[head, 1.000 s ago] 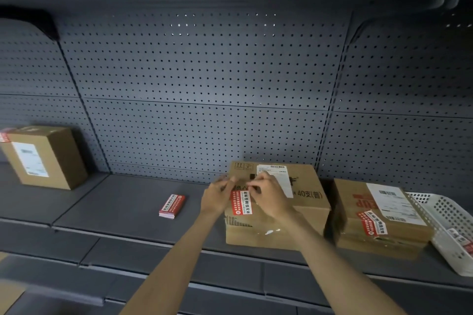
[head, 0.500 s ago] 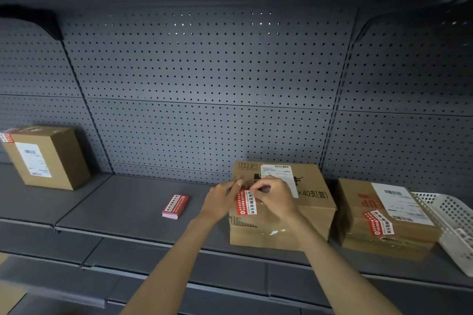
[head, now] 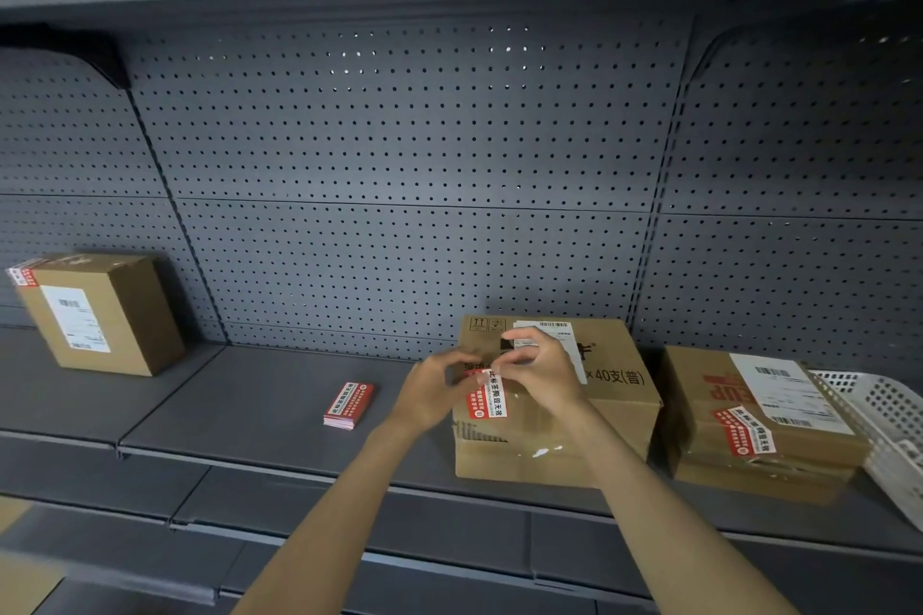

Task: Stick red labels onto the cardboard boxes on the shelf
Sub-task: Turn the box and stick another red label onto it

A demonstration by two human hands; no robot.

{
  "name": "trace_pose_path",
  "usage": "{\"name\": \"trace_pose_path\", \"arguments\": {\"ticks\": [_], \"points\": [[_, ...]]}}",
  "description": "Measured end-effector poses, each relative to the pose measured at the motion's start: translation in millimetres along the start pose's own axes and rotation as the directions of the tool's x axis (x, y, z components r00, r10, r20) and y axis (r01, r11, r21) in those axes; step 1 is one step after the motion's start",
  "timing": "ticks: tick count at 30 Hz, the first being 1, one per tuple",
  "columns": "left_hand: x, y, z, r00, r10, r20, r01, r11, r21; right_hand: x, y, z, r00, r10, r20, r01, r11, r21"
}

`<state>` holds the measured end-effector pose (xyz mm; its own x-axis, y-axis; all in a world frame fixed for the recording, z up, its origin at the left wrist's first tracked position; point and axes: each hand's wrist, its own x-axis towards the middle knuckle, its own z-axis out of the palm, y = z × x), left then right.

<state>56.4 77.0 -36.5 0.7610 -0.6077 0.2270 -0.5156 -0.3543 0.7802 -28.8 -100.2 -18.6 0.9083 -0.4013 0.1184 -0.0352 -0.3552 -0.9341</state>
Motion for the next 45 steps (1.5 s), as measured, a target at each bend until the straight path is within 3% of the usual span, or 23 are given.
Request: {"name": "trace_pose_path", "arguments": {"ticks": [8, 14, 20, 22, 28, 40, 45], "points": [[-1, 1, 2, 0.998, 0.016, -0.061, -0.017, 1.000, -0.016, 1, 0, -5, 0.998, -0.013, 0.055, 0.007, 0.996, 0.092], [-2, 4, 5, 0.995, 0.018, -0.103, -0.017, 1.000, 0.004, -4, 2, -24, 1.000, -0.019, -0.017, 0.023, 0.974, 0.227], [-2, 9, 2, 0.990, 0.010, -0.138, -0.016, 0.999, -0.039, 0, 10, -28, 0.984, -0.054, 0.169, 0.080, 0.985, -0.155], [-1, 7, -2, 0.991, -0.026, -0.135, 0.020, 0.999, -0.044, 1, 8, -24, 0.980, -0.068, 0.186, 0.106, 0.973, -0.205], [-4, -2, -9, 0.998, -0.059, -0.038, 0.060, 0.998, 0.008, 0, 10, -21, 0.985, -0.067, 0.159, 0.096, 0.979, -0.181], [-10, 6, -5, 0.995, -0.025, -0.092, 0.025, 1.000, 0.007, -2, 10, -19, 0.978, -0.097, 0.186, 0.135, 0.969, -0.207], [-12, 3, -10, 0.989, -0.125, -0.077, 0.112, 0.982, -0.149, -3, 8, -23, 0.975, -0.078, 0.210, 0.107, 0.985, -0.134]]}}
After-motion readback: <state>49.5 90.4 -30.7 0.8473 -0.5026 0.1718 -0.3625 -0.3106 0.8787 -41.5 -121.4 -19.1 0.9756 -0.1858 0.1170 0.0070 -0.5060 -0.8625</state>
